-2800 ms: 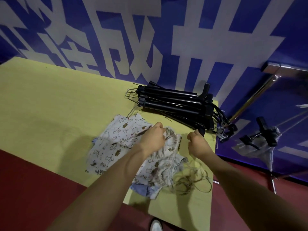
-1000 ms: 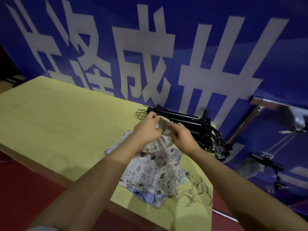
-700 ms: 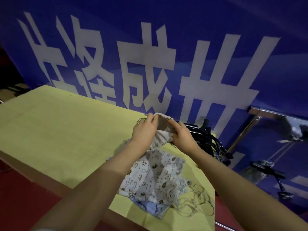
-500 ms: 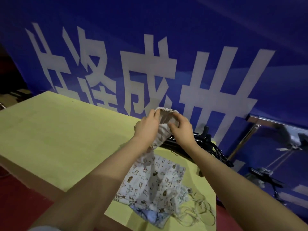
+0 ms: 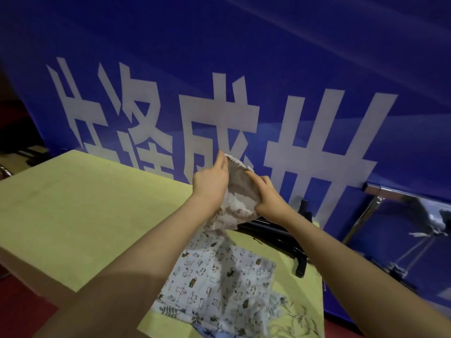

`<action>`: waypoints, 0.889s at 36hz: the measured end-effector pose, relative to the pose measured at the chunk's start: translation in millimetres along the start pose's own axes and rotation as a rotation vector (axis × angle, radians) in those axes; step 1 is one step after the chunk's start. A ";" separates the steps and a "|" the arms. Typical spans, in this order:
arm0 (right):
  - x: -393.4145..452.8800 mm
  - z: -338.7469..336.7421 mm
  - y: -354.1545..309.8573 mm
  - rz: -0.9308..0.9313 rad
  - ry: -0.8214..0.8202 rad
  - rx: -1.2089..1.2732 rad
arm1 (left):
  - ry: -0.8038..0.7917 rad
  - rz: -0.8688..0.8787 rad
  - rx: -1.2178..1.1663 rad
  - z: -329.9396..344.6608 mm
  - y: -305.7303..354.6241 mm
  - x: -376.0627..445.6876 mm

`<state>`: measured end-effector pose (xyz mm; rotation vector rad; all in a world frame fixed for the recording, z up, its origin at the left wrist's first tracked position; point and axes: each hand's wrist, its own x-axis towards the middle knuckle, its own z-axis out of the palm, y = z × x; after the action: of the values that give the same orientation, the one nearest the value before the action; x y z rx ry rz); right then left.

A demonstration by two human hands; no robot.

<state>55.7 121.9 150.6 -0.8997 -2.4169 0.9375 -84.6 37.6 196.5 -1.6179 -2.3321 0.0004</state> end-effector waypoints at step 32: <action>55.9 20.7 198.5 0.292 -0.262 -0.727 | -0.546 0.054 -0.414 152.1 97.2 44.8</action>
<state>88.0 263.9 3.2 -1.4816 -2.9644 0.2351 -47.3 139.9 45.8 -2.0898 -2.8360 -0.0348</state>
